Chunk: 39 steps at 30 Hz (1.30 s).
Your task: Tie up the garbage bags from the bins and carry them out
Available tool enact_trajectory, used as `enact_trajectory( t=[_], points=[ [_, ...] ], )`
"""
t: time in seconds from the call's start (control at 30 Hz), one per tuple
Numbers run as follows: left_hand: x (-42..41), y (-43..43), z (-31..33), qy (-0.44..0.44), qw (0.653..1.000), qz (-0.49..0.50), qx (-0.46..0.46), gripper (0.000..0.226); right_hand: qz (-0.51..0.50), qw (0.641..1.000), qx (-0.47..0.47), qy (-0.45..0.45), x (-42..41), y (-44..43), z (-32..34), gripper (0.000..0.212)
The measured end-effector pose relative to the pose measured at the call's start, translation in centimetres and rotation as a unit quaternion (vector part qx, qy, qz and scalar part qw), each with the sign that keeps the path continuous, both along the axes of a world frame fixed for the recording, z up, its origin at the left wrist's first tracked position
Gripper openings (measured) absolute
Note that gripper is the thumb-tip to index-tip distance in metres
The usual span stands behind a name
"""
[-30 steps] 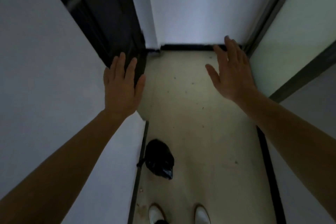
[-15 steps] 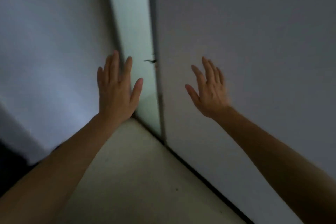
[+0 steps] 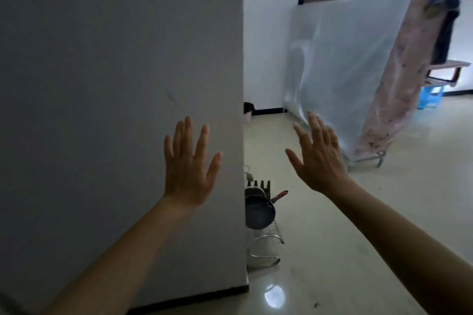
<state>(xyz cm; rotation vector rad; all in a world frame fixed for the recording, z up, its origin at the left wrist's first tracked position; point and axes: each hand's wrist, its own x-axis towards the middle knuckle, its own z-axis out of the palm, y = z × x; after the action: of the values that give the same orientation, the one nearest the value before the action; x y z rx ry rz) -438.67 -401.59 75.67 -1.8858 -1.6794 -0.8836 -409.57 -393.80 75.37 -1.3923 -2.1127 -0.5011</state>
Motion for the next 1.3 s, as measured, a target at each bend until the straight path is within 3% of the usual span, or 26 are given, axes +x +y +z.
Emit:
enact_trajectory(
  t=[0.17, 0.4, 0.67, 0.9, 1.1, 1.3],
  points=[
    [12.1, 9.5, 0.6, 0.037, 0.996, -0.075, 0.024, 0.066, -0.072, 0.997, 0.013, 0.014, 12.5, 4.7, -0.1, 0.068],
    [26.2, 24.0, -1.7, -0.014, 0.996, -0.084, -0.007, 0.065, -0.101, 0.993, -0.008, 0.055, 25.8, 16.4, -1.1, 0.066],
    [30.9, 39.1, -3.3, -0.014, 0.996, -0.084, -0.014, 0.066, -0.071, 0.994, -0.034, 0.076, 28.9, 32.3, -3.3, 0.067],
    [33.8, 58.8, -4.1, -0.033, 0.993, -0.109, -0.015, 0.064, -0.049, 0.999, -0.002, -0.009, 31.4, 49.1, -3.7, 0.065],
    [37.0, 75.2, -1.3, -0.025, 0.992, -0.125, -0.019, 0.063, -0.091, 0.996, 0.014, -0.005, 35.9, 63.0, -1.4, 0.066],
    [41.6, 91.7, -4.3, 0.002, 0.992, -0.113, -0.047, 0.064, -0.099, 0.994, -0.007, 0.040, 40.8, 80.7, -3.8, 0.067]
  ],
)
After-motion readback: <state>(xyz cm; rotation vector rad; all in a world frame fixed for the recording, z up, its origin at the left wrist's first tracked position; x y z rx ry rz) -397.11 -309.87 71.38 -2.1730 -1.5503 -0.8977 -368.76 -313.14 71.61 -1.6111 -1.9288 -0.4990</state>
